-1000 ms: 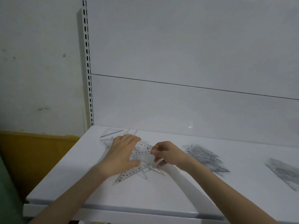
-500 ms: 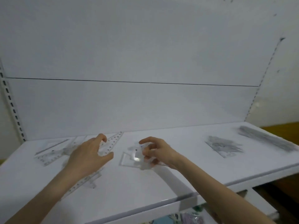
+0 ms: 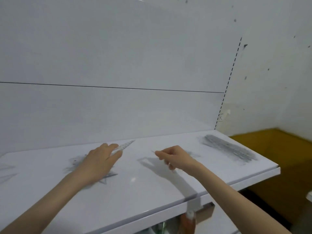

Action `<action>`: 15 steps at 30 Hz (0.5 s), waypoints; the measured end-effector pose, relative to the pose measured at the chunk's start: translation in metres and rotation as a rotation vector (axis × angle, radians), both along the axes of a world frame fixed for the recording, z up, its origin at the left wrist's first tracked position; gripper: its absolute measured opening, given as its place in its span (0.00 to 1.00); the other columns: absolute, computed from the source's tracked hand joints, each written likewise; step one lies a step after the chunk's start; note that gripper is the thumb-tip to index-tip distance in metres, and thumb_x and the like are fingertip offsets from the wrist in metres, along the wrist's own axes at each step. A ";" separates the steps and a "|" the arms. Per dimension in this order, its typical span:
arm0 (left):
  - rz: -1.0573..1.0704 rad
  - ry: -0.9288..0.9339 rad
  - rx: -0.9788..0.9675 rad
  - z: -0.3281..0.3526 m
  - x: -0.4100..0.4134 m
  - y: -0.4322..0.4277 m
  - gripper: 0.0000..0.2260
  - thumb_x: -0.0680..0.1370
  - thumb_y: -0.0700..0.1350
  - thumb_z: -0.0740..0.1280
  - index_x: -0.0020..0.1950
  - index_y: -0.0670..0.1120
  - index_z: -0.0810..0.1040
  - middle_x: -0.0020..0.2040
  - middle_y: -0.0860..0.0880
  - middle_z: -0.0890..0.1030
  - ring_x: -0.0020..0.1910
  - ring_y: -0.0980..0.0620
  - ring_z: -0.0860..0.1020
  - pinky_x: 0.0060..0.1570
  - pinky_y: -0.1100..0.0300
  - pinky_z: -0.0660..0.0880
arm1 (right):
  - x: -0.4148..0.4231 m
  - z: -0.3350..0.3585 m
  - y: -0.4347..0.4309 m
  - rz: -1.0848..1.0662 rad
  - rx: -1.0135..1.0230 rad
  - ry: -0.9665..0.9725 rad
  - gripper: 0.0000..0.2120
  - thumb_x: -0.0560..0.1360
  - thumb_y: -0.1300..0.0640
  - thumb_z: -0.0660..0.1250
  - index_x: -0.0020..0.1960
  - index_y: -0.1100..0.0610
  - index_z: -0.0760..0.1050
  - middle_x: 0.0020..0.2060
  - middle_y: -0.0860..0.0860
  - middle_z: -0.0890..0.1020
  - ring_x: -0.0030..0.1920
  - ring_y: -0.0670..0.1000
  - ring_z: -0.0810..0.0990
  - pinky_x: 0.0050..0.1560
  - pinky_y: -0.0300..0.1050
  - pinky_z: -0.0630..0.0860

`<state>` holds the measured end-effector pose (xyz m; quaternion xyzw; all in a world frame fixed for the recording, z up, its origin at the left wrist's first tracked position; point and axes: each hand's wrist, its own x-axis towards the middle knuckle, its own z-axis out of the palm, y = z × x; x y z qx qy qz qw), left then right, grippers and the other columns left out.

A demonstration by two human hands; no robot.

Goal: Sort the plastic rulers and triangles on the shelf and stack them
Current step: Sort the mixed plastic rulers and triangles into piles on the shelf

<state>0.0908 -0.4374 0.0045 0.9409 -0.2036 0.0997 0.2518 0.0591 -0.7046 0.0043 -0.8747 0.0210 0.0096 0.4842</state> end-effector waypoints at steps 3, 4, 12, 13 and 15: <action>0.043 0.009 -0.009 -0.004 0.001 -0.048 0.27 0.73 0.65 0.55 0.66 0.52 0.71 0.47 0.53 0.73 0.52 0.48 0.74 0.48 0.57 0.66 | 0.007 -0.012 -0.066 -0.106 -0.235 -0.162 0.18 0.74 0.46 0.69 0.53 0.60 0.81 0.34 0.45 0.79 0.27 0.40 0.74 0.34 0.30 0.68; 0.064 0.009 -0.026 -0.005 -0.001 -0.060 0.22 0.75 0.61 0.60 0.66 0.52 0.71 0.46 0.53 0.73 0.50 0.49 0.74 0.47 0.57 0.66 | 0.010 -0.015 -0.082 -0.134 -0.299 -0.198 0.17 0.73 0.45 0.70 0.56 0.56 0.81 0.41 0.44 0.82 0.34 0.37 0.77 0.39 0.30 0.71; 0.211 -0.011 -0.137 -0.015 -0.016 -0.079 0.16 0.70 0.53 0.71 0.53 0.54 0.70 0.38 0.52 0.74 0.37 0.56 0.73 0.36 0.60 0.69 | 0.055 -0.034 -0.104 0.001 -0.426 -0.180 0.19 0.75 0.49 0.68 0.64 0.54 0.77 0.59 0.52 0.80 0.62 0.52 0.75 0.59 0.44 0.69; 0.217 -0.004 -0.135 -0.016 -0.017 -0.078 0.16 0.69 0.53 0.72 0.53 0.55 0.71 0.38 0.52 0.74 0.38 0.56 0.73 0.36 0.61 0.69 | 0.057 -0.035 -0.103 0.022 -0.403 -0.165 0.17 0.75 0.50 0.67 0.62 0.55 0.78 0.58 0.52 0.81 0.60 0.51 0.75 0.58 0.44 0.69; 0.214 -0.002 -0.126 -0.016 -0.018 -0.080 0.16 0.68 0.54 0.72 0.52 0.55 0.72 0.39 0.52 0.74 0.38 0.56 0.73 0.36 0.61 0.69 | 0.057 -0.037 -0.105 0.077 -0.357 -0.195 0.10 0.76 0.53 0.65 0.48 0.59 0.81 0.46 0.52 0.81 0.49 0.51 0.76 0.53 0.47 0.70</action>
